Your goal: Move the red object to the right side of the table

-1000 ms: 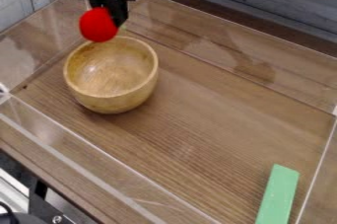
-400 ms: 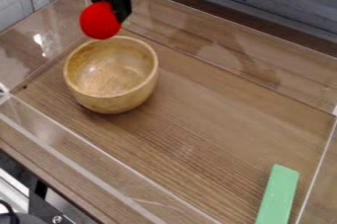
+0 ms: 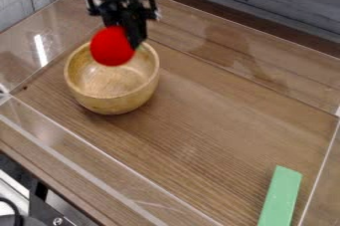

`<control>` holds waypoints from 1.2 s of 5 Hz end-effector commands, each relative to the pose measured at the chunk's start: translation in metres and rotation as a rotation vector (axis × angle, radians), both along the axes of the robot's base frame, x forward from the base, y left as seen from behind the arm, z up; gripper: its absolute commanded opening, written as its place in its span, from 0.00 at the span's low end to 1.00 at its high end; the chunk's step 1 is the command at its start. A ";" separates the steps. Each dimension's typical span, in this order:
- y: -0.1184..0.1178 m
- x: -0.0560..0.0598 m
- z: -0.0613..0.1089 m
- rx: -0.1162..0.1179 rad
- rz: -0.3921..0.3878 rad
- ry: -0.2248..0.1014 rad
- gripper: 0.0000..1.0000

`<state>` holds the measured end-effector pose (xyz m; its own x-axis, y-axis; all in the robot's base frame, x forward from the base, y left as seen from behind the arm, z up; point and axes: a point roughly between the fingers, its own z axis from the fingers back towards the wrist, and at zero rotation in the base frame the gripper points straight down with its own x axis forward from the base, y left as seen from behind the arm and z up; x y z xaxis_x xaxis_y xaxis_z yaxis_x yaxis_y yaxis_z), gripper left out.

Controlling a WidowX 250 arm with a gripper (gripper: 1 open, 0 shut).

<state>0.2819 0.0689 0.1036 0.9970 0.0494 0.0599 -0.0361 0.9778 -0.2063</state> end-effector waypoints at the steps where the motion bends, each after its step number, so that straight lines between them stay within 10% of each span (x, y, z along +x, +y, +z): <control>1: -0.014 -0.002 0.014 0.034 -0.072 -0.061 0.00; 3: -0.056 -0.016 0.008 0.048 -0.192 -0.035 0.00; 6: -0.153 0.019 -0.004 0.049 -0.098 -0.043 0.00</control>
<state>0.2906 -0.0827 0.0829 0.9976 -0.0561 0.0398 0.0616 0.9864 -0.1526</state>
